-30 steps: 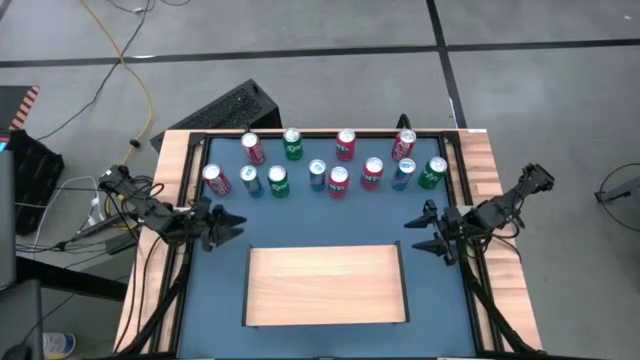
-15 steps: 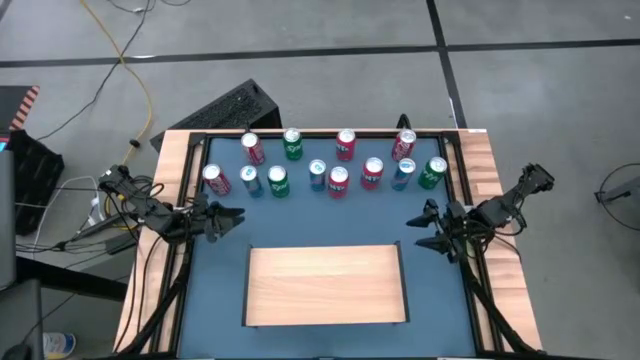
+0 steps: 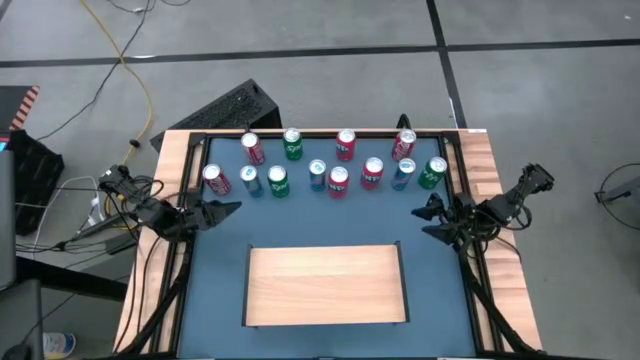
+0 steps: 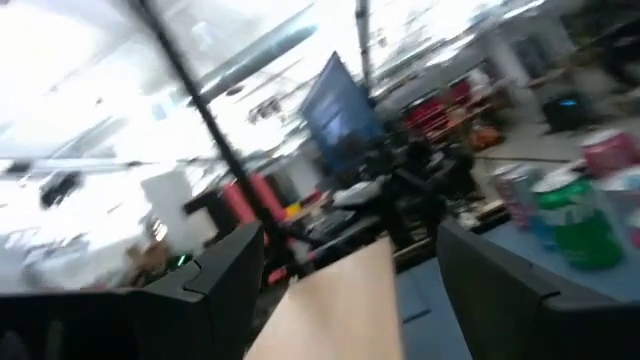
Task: Place canned beverage on shelf
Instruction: Put the bottom red soda can on the shelf
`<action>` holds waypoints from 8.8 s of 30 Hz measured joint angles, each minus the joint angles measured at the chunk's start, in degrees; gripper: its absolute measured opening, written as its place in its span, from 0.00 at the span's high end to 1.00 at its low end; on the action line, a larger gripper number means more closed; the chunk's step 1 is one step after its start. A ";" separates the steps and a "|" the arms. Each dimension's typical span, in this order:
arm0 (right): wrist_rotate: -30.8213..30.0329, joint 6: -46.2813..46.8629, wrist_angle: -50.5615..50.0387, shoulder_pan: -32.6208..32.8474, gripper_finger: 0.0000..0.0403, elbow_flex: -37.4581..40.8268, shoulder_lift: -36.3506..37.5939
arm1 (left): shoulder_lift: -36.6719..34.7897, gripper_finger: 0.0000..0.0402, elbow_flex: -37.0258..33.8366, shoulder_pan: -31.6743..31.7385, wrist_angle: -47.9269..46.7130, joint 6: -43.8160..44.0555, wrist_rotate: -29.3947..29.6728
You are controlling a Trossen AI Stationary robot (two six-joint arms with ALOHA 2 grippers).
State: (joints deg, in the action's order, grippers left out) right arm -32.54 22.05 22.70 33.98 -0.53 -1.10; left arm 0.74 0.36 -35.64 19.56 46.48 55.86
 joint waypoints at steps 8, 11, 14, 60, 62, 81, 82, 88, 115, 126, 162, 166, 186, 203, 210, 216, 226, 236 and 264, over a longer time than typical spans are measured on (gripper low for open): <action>-16.84 12.67 0.29 -0.08 0.30 -0.11 -0.02 | -0.03 0.23 3.40 -0.02 4.86 -4.93 -3.39; -17.06 9.98 -0.04 -0.71 0.30 -1.50 -0.09 | 0.04 0.23 5.29 0.00 4.21 -7.39 -3.76; -19.91 4.36 0.23 -1.92 0.30 -4.18 -0.99 | 0.02 0.23 7.55 0.00 4.52 -10.75 -4.05; 7.87 -19.03 -52.35 -34.07 0.30 -90.05 -61.20 | 18.15 0.23 44.98 0.00 -12.30 -29.15 -2.90; 11.75 -17.55 -56.55 -36.16 0.30 -93.09 -65.26 | 18.44 0.23 45.00 -0.01 -11.46 -29.73 -3.09; 16.02 -32.01 -84.15 -41.32 0.30 -123.05 -90.97 | 39.44 0.23 75.31 0.79 -66.80 -16.83 15.55; 16.22 -32.01 -84.82 -41.62 0.30 -123.06 -91.07 | 40.54 0.23 77.38 1.32 -71.19 -13.64 14.02; 24.97 -31.70 -86.93 -43.97 0.30 -123.06 -91.79 | 45.00 0.23 85.61 6.49 -88.88 -3.73 -0.68; 26.81 -34.78 -86.44 -45.64 0.30 -122.96 -98.28 | 51.52 0.23 76.47 46.86 -101.79 -18.46 -32.87; 26.81 -34.56 -85.45 -45.81 0.30 -122.96 -98.66 | 59.75 0.23 75.82 76.38 -101.55 -42.82 -46.13; 26.78 -34.43 -85.65 -48.06 0.30 -122.96 -98.64 | 36.69 0.23 46.90 83.91 -78.76 -47.42 -49.45; 26.78 -34.52 -85.64 -48.06 0.30 -122.96 -98.64 | 29.68 0.23 41.32 83.65 -75.58 -39.95 -47.70; 26.78 -33.01 -85.46 -48.37 0.30 -122.96 -98.64 | 42.04 0.23 42.47 74.23 -80.86 -29.83 -34.57; 26.76 -33.03 -85.46 -48.37 0.30 -122.96 -98.64 | 49.34 0.23 42.58 72.72 -78.46 -30.57 -37.07; 26.76 -33.04 -85.46 -48.38 0.30 -122.96 -98.64 | 51.80 0.23 42.47 72.74 -78.83 -29.88 -37.25; 26.76 -33.08 -85.45 -48.65 0.30 -122.96 -98.64 | 52.56 0.23 42.45 72.77 -78.23 -30.34 -38.19; 26.70 -33.04 -85.16 -49.18 0.30 -122.96 -98.64 | 55.84 0.34 42.60 72.72 -77.64 -30.12 -37.43; 26.70 -33.08 -84.11 -49.18 0.30 -122.96 -98.64 | 51.88 0.49 43.93 72.76 -76.59 -28.18 -39.35; 31.51 -34.59 -80.74 -49.13 0.30 -122.96 -98.64 | 44.28 0.19 45.62 72.74 -72.82 -38.90 -49.87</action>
State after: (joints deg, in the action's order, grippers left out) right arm -1.04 -12.54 -58.04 -15.16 -123.48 -99.74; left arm 45.01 45.98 37.10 -53.26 7.58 5.99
